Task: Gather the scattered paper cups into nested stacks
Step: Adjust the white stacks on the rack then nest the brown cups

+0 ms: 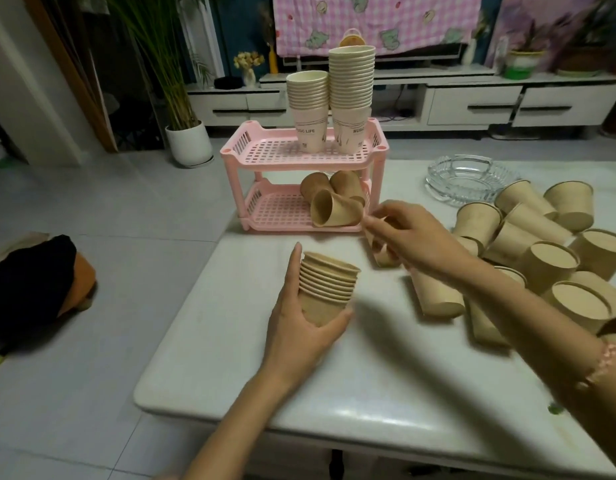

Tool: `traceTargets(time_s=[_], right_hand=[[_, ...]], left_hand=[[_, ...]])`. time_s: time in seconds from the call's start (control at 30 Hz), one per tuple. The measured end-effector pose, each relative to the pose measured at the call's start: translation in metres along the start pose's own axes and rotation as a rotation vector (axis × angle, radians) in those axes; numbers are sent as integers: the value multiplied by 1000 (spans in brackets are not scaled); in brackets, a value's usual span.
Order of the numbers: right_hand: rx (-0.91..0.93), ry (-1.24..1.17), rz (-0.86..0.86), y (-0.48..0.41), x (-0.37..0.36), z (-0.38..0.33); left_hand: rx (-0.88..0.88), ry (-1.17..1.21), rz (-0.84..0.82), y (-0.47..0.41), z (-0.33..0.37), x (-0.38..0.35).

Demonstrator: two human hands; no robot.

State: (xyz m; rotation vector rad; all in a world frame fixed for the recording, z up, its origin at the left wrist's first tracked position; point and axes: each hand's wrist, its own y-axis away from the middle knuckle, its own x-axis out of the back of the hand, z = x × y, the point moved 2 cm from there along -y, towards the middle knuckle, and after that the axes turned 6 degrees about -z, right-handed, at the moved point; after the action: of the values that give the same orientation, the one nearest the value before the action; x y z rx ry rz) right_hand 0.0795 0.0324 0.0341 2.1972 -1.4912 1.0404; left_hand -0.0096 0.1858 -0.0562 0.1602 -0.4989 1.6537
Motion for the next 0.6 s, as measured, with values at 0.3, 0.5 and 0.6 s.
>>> traceTargets(time_s=[0.3,0.5,0.6], right_hand=[[-376,345,-258,-90,0,60],[-222,310,-178,-80,7,45],[-32,-37,215,-47,21,16]], left_hand=[[-30,137,108,-1,-4,7],[-46,125,62,-3,-4,5],[-41,79,42,-4,-5,5]])
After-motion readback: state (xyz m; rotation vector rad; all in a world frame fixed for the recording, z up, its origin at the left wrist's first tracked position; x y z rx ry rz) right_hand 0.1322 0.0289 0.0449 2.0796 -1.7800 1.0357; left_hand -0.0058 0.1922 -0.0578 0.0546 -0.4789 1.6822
